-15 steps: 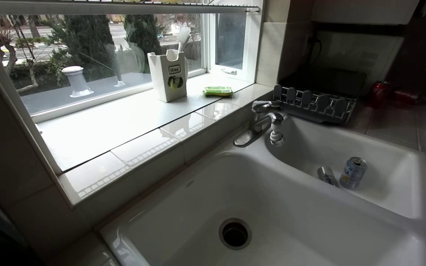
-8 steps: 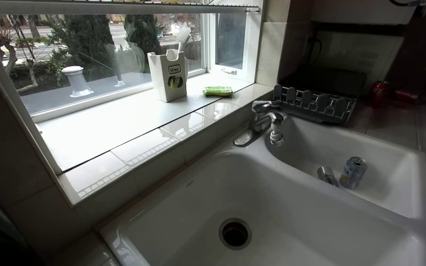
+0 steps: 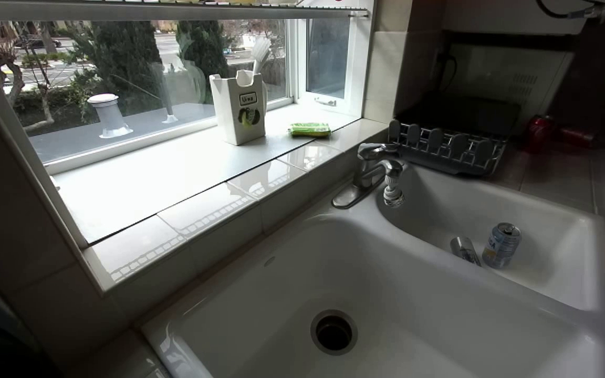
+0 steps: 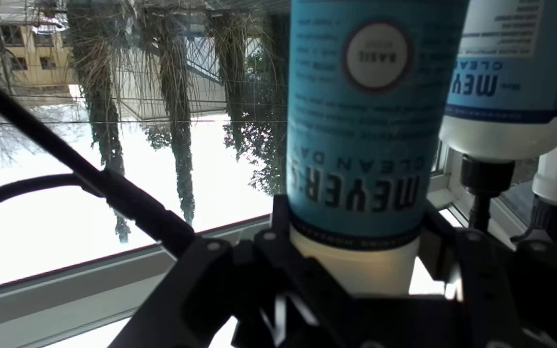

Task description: Pick up the bottle of dish soap from the tray on the left and place it on the rack above the window seal

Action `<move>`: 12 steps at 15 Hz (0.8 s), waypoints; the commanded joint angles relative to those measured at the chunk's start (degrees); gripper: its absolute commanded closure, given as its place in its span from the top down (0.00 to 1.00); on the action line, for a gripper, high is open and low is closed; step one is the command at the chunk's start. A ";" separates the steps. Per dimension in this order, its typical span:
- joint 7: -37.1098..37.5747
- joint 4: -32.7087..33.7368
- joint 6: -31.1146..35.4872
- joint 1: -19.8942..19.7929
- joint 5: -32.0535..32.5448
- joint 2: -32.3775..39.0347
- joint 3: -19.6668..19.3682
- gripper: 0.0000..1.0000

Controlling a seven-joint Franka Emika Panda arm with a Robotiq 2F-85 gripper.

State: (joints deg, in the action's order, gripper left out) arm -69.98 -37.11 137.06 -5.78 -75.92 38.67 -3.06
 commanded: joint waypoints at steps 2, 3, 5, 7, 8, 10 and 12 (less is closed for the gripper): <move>1.24 3.83 0.76 -0.17 -0.63 2.46 0.38 0.37; 1.28 4.02 0.69 -0.17 -0.60 2.61 0.38 0.37; 1.46 4.31 0.42 -0.22 -0.61 2.86 0.41 0.64; 1.77 4.41 0.23 -0.28 -0.65 2.88 0.45 0.88; 2.01 4.35 0.29 -0.22 -0.47 2.80 0.32 0.92; 2.66 4.08 0.19 -0.14 -0.14 2.43 0.07 1.00; 3.14 3.94 -0.08 -0.18 -0.07 2.04 0.03 1.00</move>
State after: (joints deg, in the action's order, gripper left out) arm -68.47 -35.10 137.06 -5.79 -75.92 39.85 -3.06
